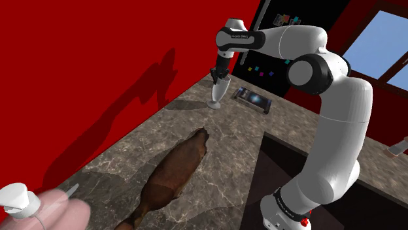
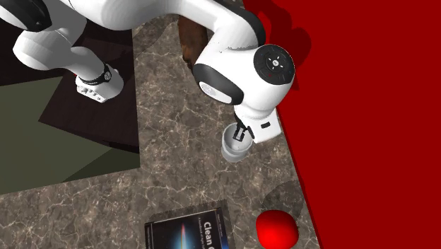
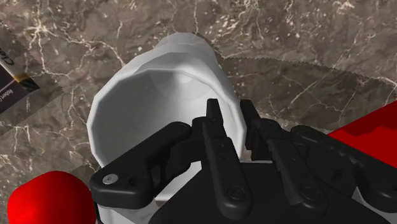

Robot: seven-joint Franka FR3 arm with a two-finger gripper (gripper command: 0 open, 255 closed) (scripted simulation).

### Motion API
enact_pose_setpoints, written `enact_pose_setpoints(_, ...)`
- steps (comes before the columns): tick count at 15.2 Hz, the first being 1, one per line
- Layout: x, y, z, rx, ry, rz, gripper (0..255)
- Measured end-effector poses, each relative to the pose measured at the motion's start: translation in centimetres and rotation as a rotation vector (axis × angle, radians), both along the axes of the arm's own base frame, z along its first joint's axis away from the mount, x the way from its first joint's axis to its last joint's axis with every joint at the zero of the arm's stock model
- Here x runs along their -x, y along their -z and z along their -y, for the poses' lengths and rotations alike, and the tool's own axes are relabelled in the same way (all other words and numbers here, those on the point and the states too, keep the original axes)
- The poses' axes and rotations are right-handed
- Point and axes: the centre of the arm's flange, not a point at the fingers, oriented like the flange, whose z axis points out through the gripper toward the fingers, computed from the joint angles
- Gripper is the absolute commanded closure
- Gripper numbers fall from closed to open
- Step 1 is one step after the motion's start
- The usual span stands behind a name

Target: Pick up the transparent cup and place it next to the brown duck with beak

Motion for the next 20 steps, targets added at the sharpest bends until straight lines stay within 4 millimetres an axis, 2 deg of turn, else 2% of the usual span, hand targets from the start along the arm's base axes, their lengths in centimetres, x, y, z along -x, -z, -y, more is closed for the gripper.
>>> enact_pose_setpoints(7,0.0,-0.2,0.0,0.0,0.0,-0.001,255)
enact_pose_setpoints(20,0.1,-6.8,0.1,0.0,0.0,-0.001,255)
